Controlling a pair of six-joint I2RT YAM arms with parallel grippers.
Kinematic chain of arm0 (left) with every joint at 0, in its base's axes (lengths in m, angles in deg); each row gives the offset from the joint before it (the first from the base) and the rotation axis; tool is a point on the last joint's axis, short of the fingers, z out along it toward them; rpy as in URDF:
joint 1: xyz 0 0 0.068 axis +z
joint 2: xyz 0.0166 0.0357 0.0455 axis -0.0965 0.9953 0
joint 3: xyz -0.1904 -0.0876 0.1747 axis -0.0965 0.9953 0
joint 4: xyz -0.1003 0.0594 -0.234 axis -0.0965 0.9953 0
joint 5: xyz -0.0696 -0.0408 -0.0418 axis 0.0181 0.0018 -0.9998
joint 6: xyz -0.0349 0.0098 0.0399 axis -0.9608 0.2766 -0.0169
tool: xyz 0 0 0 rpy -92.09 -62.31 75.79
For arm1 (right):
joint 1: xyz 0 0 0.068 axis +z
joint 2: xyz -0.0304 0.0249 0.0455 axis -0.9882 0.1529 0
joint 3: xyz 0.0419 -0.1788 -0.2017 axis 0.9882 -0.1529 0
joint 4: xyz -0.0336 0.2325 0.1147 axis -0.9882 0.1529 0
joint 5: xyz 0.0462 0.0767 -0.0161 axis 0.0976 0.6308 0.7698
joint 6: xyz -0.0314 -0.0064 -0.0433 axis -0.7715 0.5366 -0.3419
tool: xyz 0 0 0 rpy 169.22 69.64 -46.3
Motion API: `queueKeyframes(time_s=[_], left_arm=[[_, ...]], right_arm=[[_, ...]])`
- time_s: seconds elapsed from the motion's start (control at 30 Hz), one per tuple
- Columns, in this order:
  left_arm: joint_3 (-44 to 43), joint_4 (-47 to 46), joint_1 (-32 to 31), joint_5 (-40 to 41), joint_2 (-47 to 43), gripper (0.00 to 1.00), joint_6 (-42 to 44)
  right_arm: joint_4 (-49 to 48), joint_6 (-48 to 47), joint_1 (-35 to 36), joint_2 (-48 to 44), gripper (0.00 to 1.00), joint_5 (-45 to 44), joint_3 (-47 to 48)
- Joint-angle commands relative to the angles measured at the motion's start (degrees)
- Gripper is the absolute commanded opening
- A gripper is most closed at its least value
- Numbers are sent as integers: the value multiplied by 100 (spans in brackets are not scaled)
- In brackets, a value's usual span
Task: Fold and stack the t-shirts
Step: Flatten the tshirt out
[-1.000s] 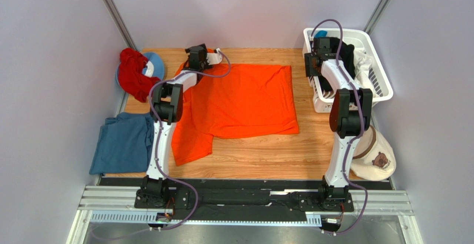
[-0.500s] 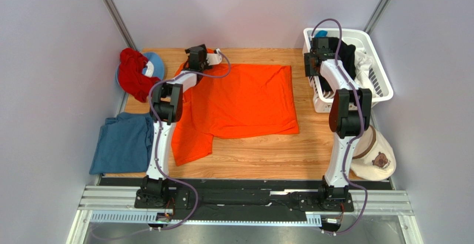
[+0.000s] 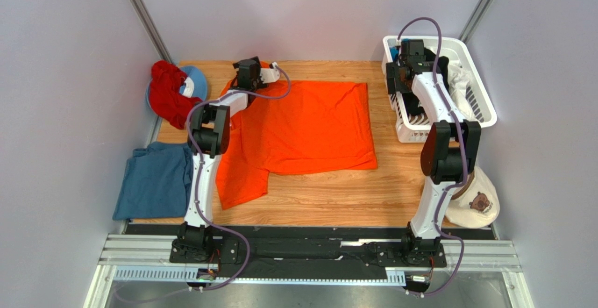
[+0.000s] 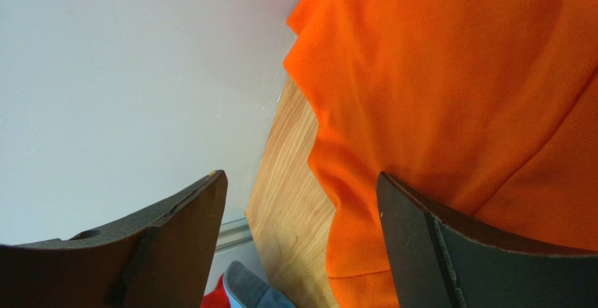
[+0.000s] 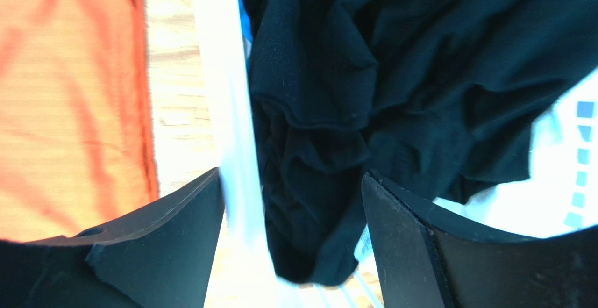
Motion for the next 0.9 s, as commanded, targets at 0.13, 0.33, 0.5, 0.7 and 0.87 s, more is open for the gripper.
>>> queueKeyframes(time_s=[0.13, 0.33, 0.5, 0.7, 0.87], left_arm=[[173, -32, -31, -51, -618, 87, -199], [814, 4, -31, -227, -1250, 87, -568], [1367, -5, -31, -289, -1917, 87, -779], [2017, 196, -31, -324, -2831, 87, -955], [3123, 1107, -75, -744, -3886, 86, -1042]], right_arm=[[103, -136, -60, -972, 75, 341, 309], [271, -618, 484, -1421, 76, 780, -234], [78, -1261, 1407, -1896, 77, 587, -1070], [305, -1437, 1838, -1941, 77, 1035, -1720], [350, -1920, 2014, -1984, 77, 1123, -2538]])
